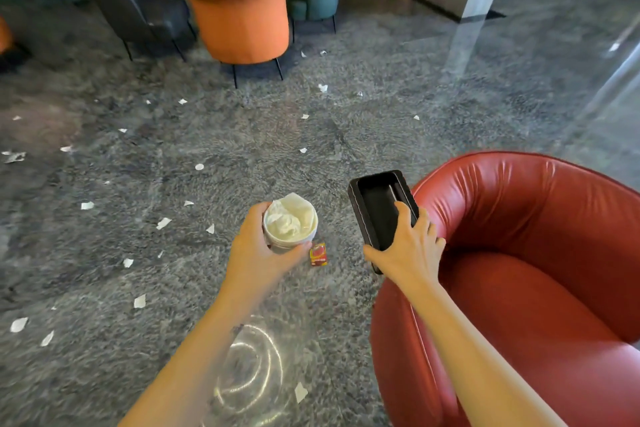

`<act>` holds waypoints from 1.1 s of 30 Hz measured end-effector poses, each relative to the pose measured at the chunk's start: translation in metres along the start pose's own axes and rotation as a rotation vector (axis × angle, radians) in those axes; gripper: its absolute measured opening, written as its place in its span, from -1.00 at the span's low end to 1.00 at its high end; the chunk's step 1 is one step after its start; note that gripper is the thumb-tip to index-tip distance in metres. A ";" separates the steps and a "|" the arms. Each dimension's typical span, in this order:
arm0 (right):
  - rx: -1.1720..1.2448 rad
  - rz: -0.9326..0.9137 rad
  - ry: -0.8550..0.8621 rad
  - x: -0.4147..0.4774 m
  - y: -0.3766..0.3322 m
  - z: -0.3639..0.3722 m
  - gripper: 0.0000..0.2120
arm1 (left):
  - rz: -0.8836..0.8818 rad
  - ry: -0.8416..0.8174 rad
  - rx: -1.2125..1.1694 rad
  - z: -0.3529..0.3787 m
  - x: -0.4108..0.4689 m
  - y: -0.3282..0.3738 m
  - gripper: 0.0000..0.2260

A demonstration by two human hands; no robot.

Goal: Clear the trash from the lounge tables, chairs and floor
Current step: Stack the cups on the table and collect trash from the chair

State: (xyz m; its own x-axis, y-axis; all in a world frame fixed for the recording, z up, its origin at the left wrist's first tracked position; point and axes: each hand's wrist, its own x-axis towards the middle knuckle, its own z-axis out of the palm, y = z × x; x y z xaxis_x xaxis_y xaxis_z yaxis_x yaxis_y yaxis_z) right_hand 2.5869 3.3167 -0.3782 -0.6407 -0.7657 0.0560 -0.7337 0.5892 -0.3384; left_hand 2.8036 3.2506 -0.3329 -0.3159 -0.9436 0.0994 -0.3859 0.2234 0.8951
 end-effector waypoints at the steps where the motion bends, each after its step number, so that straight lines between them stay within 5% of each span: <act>1: 0.004 -0.013 -0.006 0.010 -0.008 -0.004 -0.07 | 0.004 0.018 0.006 -0.006 0.010 0.002 -0.46; 12: 0.015 -0.060 0.005 0.173 -0.100 0.012 -0.09 | 0.021 0.045 0.020 -0.036 0.209 -0.014 -0.51; 33: 0.038 -0.057 0.109 0.766 -0.290 0.045 -0.08 | 0.185 -0.028 0.090 0.003 0.850 -0.013 -0.46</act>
State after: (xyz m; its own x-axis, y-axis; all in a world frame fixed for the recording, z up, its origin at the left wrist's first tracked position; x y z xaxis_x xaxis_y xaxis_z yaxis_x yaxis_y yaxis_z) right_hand 2.3195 2.5476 -0.2797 -0.6206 -0.7639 0.1769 -0.7618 0.5339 -0.3670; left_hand 2.5371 2.4462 -0.2614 -0.4121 -0.8774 0.2457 -0.3940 0.4147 0.8202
